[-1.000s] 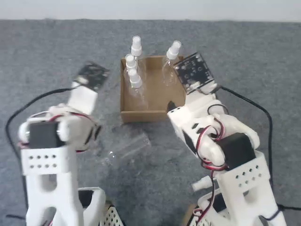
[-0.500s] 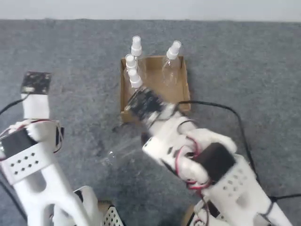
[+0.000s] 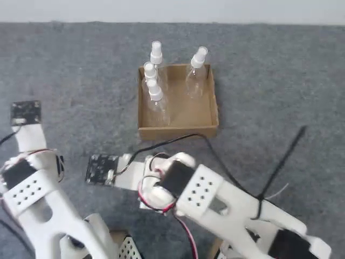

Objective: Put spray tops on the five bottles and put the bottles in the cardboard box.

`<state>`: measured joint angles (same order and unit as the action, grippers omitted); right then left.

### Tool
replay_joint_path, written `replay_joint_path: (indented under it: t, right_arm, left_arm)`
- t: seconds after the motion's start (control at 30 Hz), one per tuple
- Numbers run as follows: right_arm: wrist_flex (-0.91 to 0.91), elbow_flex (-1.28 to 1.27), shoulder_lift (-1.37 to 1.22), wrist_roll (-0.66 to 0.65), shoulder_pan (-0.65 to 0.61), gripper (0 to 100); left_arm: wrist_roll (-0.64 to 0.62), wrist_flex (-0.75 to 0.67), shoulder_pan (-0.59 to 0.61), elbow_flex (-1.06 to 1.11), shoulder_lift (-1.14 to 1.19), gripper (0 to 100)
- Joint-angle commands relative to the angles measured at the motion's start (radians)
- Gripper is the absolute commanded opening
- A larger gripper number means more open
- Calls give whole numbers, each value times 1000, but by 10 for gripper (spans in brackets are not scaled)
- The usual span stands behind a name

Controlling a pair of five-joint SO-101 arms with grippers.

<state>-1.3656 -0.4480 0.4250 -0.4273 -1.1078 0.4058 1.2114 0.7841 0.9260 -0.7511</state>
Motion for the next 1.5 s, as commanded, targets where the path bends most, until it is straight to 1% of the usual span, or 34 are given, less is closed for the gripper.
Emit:
replay_joint_path:
  t: [0.0, 0.13, 0.3, 0.4, 0.53, 0.63, 0.83, 1.23, 1.47]
  right_arm:
    - [68, 15, -45, -63, -21, 284]
    - [119, 15, -93, -106, -21, 284]
    - [194, 15, -145, -149, -15, 284]
    - [232, 15, -194, -147, -15, 284]
    - [237, 20, -265, -149, -15, 284]
    - [260, 21, -297, -149, -13, 284]
    - [308, 20, -338, -149, 42, 284]
    - [400, 23, -464, -149, 45, 284]
    - [427, 23, -512, -149, 90, 281]
  left_arm:
    - [-18, -101, 3, 59, -35, 135]
    - [-123, -189, 0, 117, -35, 135]
    - [-189, -264, -3, 170, -35, 135]
    - [-192, -287, -3, 193, -35, 135]
    - [-192, -315, -3, 216, -35, 135]
    - [-192, -315, -3, 217, -35, 135]
    - [-192, -316, 2, 217, -35, 135]
    - [-192, -316, 3, 219, -29, 135]
    - [-192, -336, 3, 234, -35, 135]
